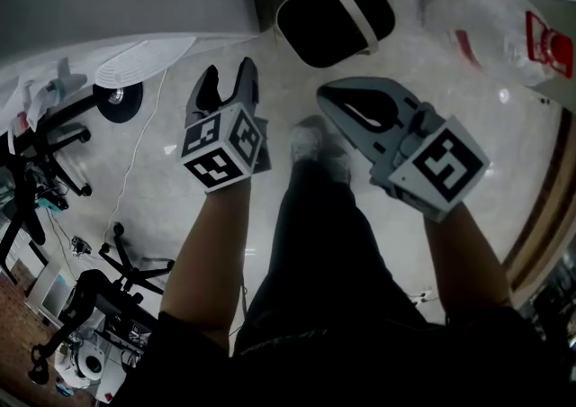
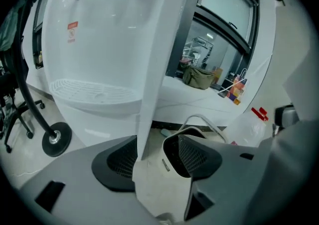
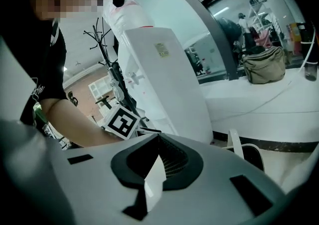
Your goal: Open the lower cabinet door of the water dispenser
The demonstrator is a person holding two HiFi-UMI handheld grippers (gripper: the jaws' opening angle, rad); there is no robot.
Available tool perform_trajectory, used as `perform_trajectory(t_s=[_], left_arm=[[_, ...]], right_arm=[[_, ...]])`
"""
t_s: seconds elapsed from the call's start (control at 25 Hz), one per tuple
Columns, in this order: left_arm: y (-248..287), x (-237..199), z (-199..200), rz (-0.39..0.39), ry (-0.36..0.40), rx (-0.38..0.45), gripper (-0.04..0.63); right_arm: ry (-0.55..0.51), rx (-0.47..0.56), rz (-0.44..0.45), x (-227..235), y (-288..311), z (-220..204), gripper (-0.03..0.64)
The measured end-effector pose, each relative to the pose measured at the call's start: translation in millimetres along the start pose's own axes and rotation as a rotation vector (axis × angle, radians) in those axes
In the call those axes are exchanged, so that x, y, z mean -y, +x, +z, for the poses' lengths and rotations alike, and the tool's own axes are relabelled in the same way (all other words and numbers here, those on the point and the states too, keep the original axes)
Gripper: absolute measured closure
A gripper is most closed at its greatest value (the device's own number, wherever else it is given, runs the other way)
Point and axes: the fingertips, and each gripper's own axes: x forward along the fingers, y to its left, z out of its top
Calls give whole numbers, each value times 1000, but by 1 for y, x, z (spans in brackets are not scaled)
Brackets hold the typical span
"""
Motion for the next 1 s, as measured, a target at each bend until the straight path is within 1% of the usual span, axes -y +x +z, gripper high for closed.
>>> perform_trajectory(t_s=[0.12, 0.32, 0.6, 0.8, 1.0], left_arm=[[16, -12, -1, 37, -13, -23, 343], [38, -21, 1, 79, -27, -22, 301], [61, -28, 0, 135, -41, -54, 298], [67, -37, 3, 203, -113, -45, 298], [71, -44, 8, 271, -102, -31, 299]], right_arm=[[5, -7, 16, -1, 6, -1, 604], [18, -8, 22, 3, 10, -2, 604], [35, -16, 14, 9, 4, -7, 604], [49, -7, 19, 10, 2, -9, 604], [48, -12, 21, 11, 1, -11, 604]])
